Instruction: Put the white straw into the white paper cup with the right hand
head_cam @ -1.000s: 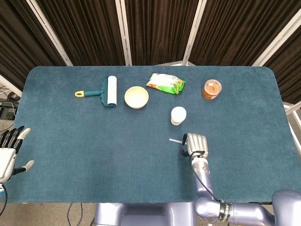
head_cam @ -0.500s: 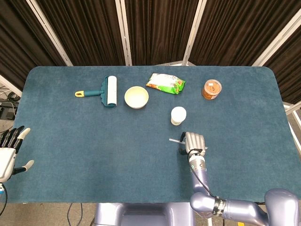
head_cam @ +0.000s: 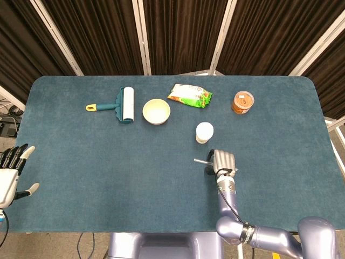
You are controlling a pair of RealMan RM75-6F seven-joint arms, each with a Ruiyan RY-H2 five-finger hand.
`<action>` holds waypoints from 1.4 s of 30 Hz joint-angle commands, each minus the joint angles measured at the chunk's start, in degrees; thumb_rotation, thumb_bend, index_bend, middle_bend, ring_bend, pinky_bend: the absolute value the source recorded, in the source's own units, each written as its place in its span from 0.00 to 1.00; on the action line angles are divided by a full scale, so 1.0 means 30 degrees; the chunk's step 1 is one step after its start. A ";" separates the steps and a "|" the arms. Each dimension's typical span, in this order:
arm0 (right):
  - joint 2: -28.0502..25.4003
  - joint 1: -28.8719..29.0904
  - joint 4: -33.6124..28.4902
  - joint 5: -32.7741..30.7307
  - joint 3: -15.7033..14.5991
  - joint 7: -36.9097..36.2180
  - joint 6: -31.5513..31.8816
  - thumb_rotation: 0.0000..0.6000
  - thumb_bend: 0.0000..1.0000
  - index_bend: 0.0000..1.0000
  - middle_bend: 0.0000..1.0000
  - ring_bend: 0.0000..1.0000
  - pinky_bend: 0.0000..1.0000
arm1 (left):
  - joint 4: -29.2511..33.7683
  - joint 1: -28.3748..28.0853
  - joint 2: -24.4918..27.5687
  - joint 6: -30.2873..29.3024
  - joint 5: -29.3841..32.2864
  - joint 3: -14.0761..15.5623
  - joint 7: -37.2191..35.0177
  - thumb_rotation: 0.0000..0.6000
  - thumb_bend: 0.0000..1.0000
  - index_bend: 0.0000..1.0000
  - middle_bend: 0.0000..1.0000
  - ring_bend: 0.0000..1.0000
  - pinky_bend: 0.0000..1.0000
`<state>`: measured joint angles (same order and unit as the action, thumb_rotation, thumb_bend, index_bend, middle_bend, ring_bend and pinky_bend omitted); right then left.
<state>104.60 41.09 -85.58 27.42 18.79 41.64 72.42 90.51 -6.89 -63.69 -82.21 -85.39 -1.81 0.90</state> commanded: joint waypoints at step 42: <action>-0.2348 -0.2408 -0.1999 0.3726 -0.0510 -0.2719 0.0522 1.00 0.37 0.62 1.00 0.97 0.92 | 0.0039 -0.0001 -0.0004 -0.0025 0.0010 0.0019 0.0037 1.00 0.22 0.06 0.00 0.00 0.00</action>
<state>99.33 34.86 -89.57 37.37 17.01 34.72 73.40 90.64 -6.89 -63.70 -82.29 -85.37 -1.75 1.01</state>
